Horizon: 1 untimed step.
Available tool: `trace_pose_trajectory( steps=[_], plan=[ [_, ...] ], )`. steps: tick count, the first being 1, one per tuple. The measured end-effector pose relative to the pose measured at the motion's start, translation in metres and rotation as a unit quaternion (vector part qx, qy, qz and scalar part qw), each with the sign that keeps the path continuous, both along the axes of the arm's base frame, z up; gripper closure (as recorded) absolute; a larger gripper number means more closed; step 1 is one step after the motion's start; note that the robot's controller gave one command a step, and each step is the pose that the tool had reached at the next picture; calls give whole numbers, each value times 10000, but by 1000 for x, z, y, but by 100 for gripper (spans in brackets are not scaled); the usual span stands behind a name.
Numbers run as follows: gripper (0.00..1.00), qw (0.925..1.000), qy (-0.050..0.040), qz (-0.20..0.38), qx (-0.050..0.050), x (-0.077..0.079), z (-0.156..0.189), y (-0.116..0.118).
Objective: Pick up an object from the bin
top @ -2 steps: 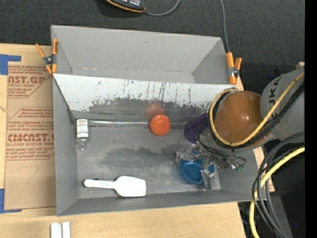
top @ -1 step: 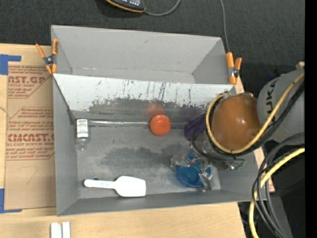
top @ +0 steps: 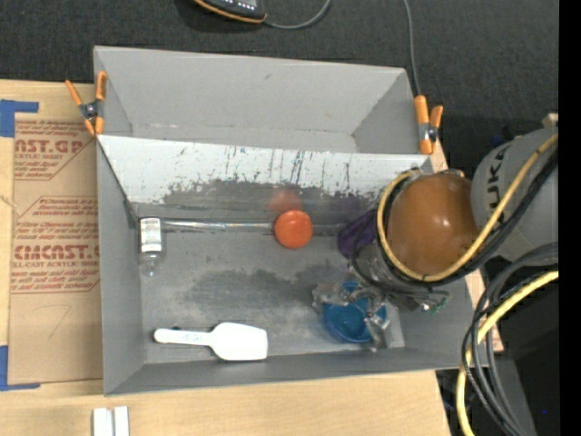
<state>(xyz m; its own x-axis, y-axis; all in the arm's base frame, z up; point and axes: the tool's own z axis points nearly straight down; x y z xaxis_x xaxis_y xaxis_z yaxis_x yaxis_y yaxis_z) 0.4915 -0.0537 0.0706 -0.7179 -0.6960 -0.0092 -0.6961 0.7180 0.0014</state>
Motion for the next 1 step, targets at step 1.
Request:
trace_pose_trajectory(
  steps=[1],
  plan=[
    [100,10000,0,0,1,0,0,0]
  ],
)
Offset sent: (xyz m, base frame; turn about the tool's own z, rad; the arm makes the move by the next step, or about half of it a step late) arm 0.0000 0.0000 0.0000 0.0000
